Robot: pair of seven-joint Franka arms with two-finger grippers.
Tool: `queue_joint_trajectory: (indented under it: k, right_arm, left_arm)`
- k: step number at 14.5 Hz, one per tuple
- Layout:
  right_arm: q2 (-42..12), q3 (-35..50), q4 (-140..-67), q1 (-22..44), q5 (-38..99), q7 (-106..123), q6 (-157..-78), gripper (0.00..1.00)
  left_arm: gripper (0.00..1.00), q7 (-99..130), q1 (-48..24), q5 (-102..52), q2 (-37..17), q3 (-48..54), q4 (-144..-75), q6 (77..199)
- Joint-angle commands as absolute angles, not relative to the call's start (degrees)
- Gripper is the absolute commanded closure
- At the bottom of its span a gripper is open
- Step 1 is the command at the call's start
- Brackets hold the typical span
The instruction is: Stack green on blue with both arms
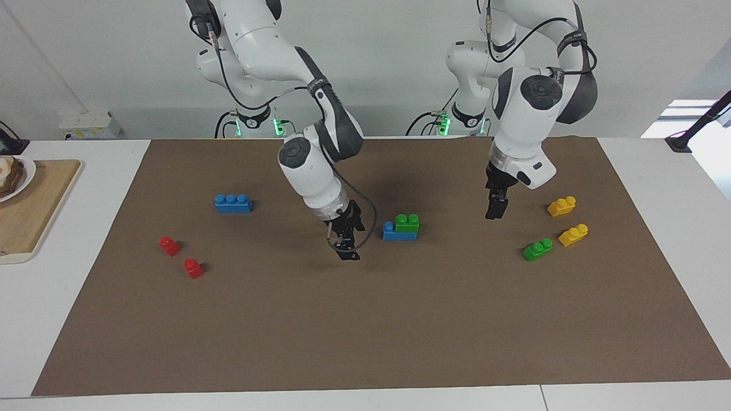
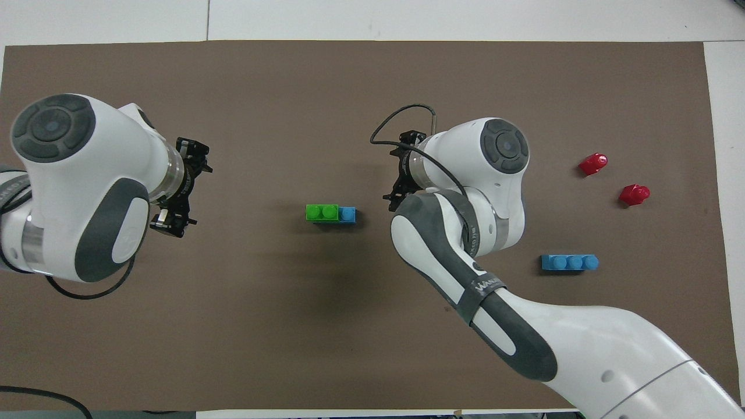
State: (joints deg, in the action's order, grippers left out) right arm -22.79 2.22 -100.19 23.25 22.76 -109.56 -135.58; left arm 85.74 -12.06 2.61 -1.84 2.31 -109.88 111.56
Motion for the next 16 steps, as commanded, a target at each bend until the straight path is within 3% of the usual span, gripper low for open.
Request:
queue_joint_trajectory:
  k: [1,10,16]
  right_arm:
    - [-20.1,2.8,-97.3,19.7,21.7,-102.2,-130.0,0.04]
    - [-13.4,2.5,-93.1,9.6,14.9,-64.5,-115.1,0.04]
    - [-6.4,2.5,-93.2,0.5,9.0,-34.8,-104.4,0.04]
  left_arm:
    - [0.0,72.7,-6.0,2.6,2.6,2.8,-111.3,108.0]
    - [0.0,37.4,1.3,2.6,5.7,2.6,-110.2,103.2]
    - [0.0,35.0,0.4,2.5,5.8,3.3,-110.3,103.0]
